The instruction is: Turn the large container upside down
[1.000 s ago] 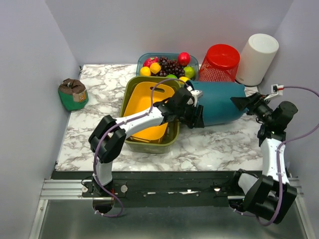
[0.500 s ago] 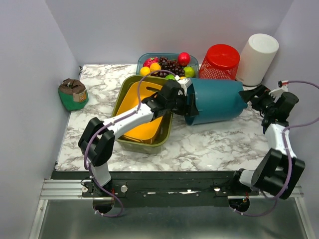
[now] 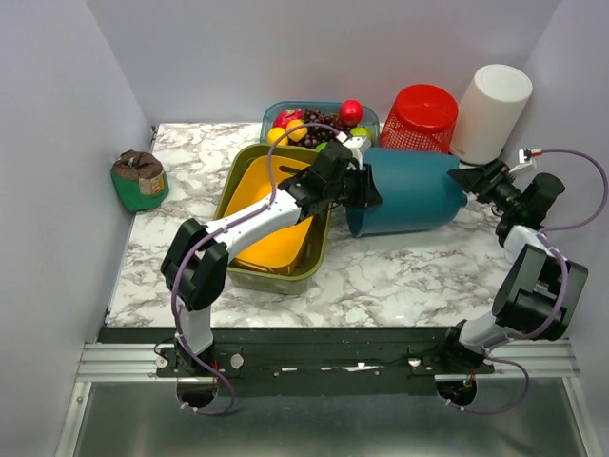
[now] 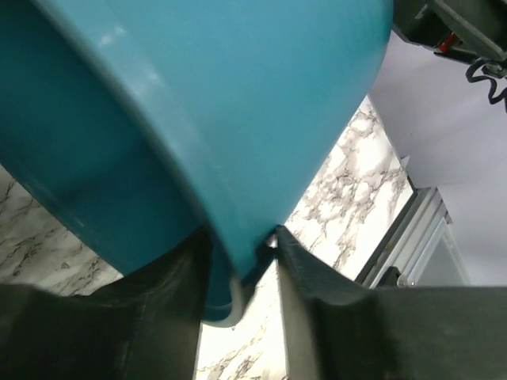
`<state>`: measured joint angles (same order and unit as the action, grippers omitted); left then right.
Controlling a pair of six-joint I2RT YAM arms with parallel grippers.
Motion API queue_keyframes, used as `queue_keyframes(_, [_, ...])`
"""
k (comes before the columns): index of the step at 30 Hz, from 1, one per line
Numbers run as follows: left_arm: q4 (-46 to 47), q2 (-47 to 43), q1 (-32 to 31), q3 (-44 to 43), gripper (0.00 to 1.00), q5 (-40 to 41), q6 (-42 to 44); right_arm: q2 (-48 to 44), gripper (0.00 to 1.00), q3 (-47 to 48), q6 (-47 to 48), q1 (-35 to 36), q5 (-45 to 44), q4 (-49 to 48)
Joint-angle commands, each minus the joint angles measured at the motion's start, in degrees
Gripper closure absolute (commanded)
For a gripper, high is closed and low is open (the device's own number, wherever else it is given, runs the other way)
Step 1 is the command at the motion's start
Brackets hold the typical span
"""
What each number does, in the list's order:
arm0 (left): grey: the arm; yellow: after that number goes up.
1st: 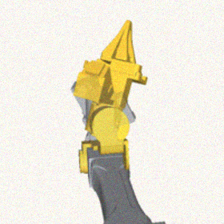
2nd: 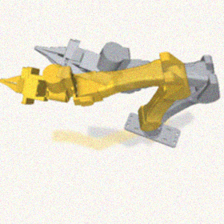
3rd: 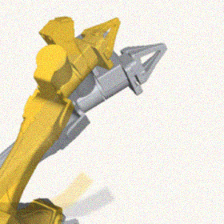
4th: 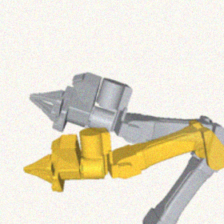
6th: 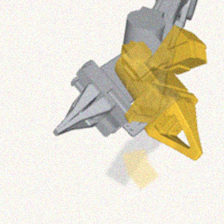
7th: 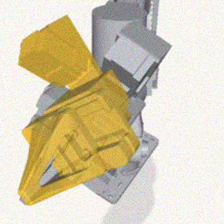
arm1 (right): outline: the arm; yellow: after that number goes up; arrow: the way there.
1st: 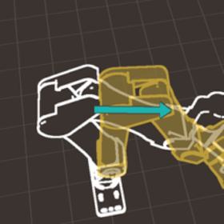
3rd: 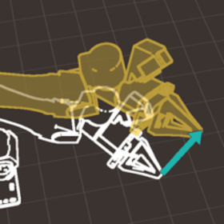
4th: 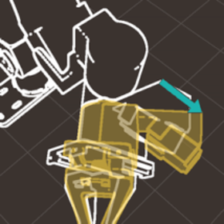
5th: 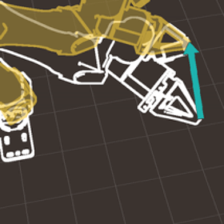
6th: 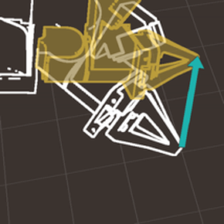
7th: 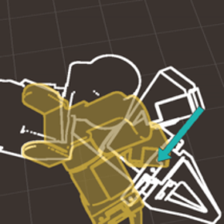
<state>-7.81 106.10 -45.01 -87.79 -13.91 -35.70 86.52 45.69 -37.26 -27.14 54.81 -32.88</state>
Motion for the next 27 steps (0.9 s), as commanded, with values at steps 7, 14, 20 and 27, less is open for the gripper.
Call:
queue_keyframes(7, [-1.7, 0.2, 0.3, 1.3, 0.8, 2.0, -0.2, -0.2, 0.04, -4.1, -5.2, 0.2, 9.0, -7.7])
queue_keyframes(14, [4.6, -0.4, 0.4, 4.6, 1.0, -4.5, -1.6, -3.6, 0.04, -6.0, -5.5, 1.1, 7.8, -6.7])
queue_keyframes(20, [12.2, -1.4, 0.0, 5.8, 1.0, -14.7, -0.8, -16.0, 0.04, -8.5, 1.5, 0.9, -4.7, 4.9])
queue_keyframes(27, [16.3, -1.8, -1.6, 6.8, 1.0, -28.5, 3.5, -29.6, 0.0, -9.9, 5.4, -10.3, -15.0, 20.8])
